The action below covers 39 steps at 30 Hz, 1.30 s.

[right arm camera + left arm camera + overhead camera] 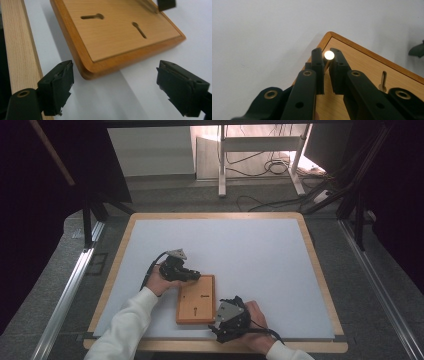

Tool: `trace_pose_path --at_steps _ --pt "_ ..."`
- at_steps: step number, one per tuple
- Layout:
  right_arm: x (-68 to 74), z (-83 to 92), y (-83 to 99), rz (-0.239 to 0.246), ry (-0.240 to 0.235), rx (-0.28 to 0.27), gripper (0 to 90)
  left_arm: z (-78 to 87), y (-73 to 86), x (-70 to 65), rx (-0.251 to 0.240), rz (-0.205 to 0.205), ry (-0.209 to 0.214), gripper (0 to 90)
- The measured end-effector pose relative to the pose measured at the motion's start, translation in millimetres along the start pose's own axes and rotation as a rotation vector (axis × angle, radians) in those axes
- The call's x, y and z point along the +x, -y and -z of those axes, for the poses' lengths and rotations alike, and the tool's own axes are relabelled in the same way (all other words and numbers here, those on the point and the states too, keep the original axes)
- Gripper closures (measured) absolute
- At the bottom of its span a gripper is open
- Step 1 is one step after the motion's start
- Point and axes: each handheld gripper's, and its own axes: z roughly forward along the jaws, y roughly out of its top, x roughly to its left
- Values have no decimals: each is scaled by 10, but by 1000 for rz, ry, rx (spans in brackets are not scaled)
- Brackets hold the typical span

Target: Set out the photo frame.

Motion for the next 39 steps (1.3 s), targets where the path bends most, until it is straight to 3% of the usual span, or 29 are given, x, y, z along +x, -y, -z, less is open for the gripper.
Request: trace_pose_path --at_steps 7,13,24,33,39 --pt "144 -150 -117 75 37 21 122 -5 -14 36 0 29 20 830" --pt "151 -195 -183 97 81 15 122 -6 -20 54 3 40 31 828" --pt "205 -267 -275 188 141 33 150 -8 -14 42 -3 54 21 828" --pt "188 -215 -288 209 121 11 275 -6 4 14 -26 42 -15 836" --pt "146 -131 -316 217 152 -15 349 -4 9 16 -24 42 -39 837"
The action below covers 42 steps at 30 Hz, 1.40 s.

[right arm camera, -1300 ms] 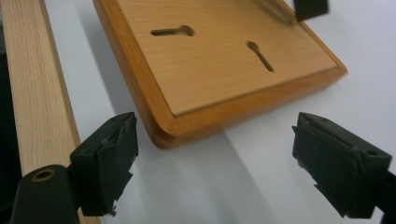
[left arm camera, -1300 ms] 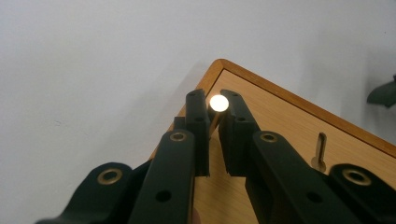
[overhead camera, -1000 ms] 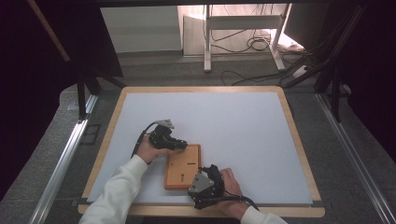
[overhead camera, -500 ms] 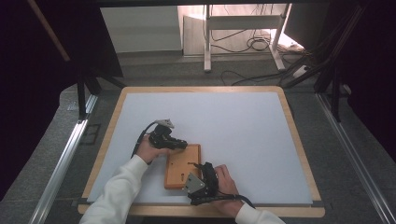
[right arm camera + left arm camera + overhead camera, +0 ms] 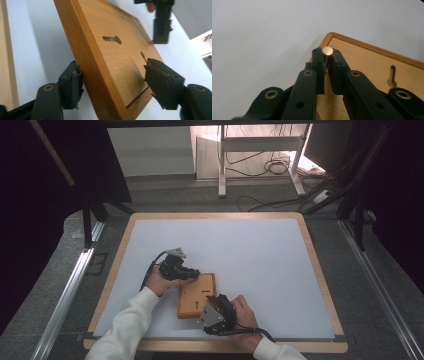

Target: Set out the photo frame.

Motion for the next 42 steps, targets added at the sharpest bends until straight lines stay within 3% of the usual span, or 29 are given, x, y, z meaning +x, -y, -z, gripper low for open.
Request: trace_pose_path --at_steps 4,8,10,13,18,20,26,33,42 --pt "-56 52 -18 7 30 -16 404 -1 15 2 -7 -3 -12 815" --pt "-131 97 -34 7 30 -29 436 11 15 9 -11 -1 -18 799" --pt "-155 112 -41 11 33 -33 444 38 22 10 -37 3 -27 773" --pt "-169 118 -48 13 29 -31 450 134 31 7 -85 23 -68 675" --pt "-173 113 -55 12 25 -34 455 358 122 -34 -112 2 -160 511" --pt "-177 114 -57 15 20 -30 454 443 195 -40 -113 1 -199 493" --pt "-204 117 -57 10 9 -33 454 589 411 22 -112 30 -254 475" --pt "-239 115 -80 7 -9 -32 460 655 609 23 -100 50 -263 459" --pt "-351 100 -165 19 -61 -27 486 636 653 21 -93 60 -260 443"
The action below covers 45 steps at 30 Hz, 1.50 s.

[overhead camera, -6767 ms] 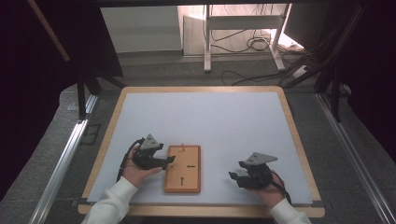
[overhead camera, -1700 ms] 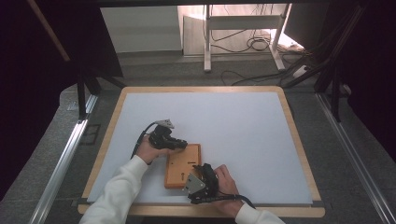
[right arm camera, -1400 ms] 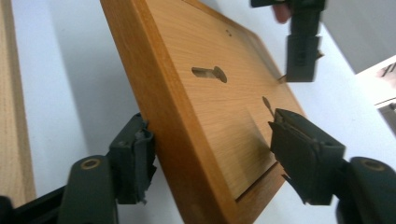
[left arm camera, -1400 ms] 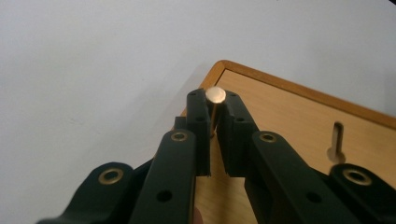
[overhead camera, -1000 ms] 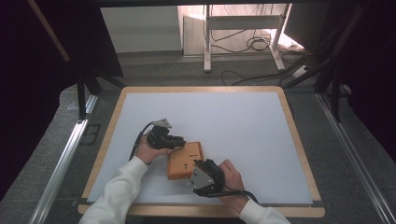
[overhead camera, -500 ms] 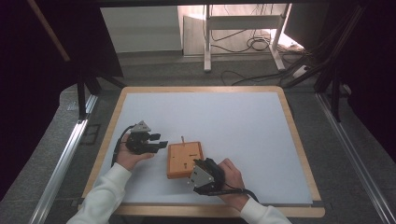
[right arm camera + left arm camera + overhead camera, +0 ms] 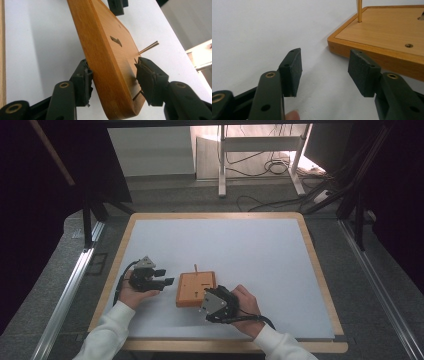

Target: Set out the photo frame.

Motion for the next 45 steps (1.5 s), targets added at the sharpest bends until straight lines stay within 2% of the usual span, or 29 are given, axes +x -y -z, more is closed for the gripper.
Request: trace_pose_path --at_steps 10,17,30,37,45 --pt "-216 37 -129 5 -19 5 553 -16 12 16 4 11 2 443" --pt "-364 32 -260 40 -19 22 608 -4 14 30 -5 24 -4 447" --pt "-584 -45 -455 88 -55 59 669 14 25 61 -8 33 -14 449" --pt "-688 -90 -511 76 -52 42 693 7 30 76 -7 33 -18 449" --pt "-763 -71 -553 43 -94 17 697 0 32 77 -6 31 -25 450"
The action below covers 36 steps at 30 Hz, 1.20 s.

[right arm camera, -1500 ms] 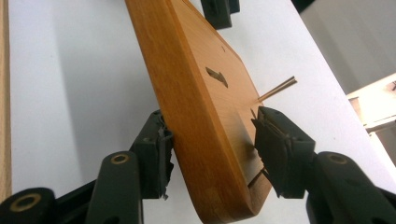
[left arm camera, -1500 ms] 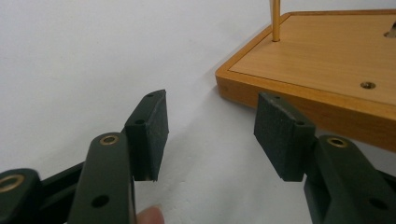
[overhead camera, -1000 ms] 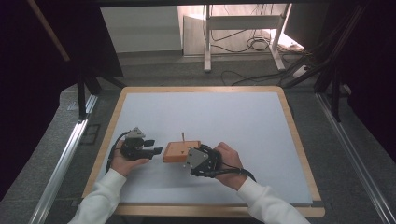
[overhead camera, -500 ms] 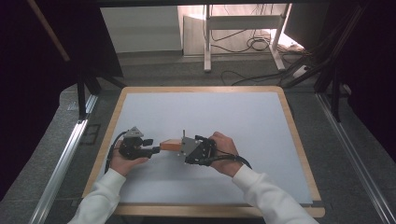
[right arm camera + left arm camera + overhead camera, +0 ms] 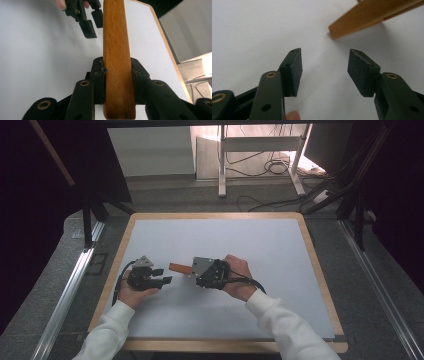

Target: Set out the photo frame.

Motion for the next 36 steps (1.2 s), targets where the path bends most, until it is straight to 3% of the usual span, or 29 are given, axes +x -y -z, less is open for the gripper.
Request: trace_pose_path --at_steps 14,17,21,28,36 --pt "93 445 43 -18 -115 -64 695 -6 -5 -9 1 -1 -1 450" --pt "84 473 106 -37 -160 -64 694 -7 -6 -10 2 0 2 450" --pt "-3 466 206 -94 -179 -72 692 -11 -9 -12 4 -2 4 451" --pt "-204 410 339 -181 -116 -80 678 -17 -7 -21 6 1 3 450" --pt "-375 332 406 -237 -93 -78 626 -27 -4 -26 7 3 7 449"
